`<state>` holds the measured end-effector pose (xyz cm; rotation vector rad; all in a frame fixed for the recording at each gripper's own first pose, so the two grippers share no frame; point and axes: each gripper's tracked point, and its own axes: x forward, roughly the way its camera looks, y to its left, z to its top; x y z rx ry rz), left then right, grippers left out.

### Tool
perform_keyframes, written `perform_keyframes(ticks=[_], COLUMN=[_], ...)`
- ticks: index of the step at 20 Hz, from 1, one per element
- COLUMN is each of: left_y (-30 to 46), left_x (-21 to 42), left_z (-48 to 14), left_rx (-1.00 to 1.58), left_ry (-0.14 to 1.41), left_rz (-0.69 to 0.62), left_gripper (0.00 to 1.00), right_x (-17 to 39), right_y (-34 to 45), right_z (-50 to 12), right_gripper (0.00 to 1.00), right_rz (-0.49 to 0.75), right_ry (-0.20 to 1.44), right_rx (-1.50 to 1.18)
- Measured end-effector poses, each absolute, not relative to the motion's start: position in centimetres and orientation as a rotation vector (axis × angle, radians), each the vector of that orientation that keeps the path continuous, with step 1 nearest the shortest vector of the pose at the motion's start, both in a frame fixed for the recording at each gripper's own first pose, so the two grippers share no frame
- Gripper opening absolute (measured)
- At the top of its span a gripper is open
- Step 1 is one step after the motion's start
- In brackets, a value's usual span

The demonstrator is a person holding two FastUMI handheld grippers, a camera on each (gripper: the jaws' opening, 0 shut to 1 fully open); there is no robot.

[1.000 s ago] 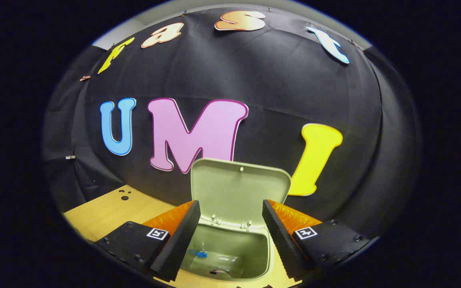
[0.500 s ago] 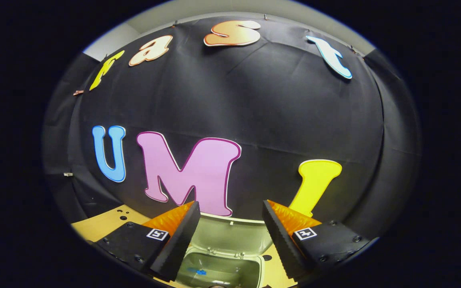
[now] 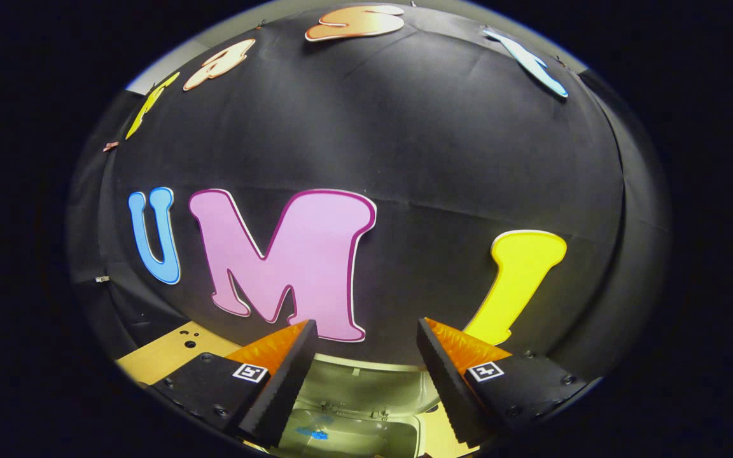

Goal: Press the lid of the desktop garbage bin to open it, pick up the crumpled paper on the desktop and throw it into the bin, then pick up the pop can on the desktop and drop it into the bin, and finally close the garbage bin lid.

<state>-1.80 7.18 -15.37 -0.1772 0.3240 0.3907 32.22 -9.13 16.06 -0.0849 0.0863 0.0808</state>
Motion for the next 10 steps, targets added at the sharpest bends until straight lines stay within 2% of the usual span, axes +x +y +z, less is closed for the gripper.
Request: perform_keyframes(ticks=[5,10], left_y=[6.6,4.8], left_x=[-1.1,0.8], left_z=[-15.7,-15.7], left_rx=[-0.210,-0.181], left_ry=[0.331,0.340], left_rz=[0.399,0.352], left_gripper=[0.96,0.96], right_x=[32.3,29.8], right_y=[-8.9,-8.7], right_z=[15.6,14.8], right_gripper=[0.97,0.97], right_rz=[0.115,0.142], right_ry=[0.093,0.094], right_rx=[-0.009,0.045])
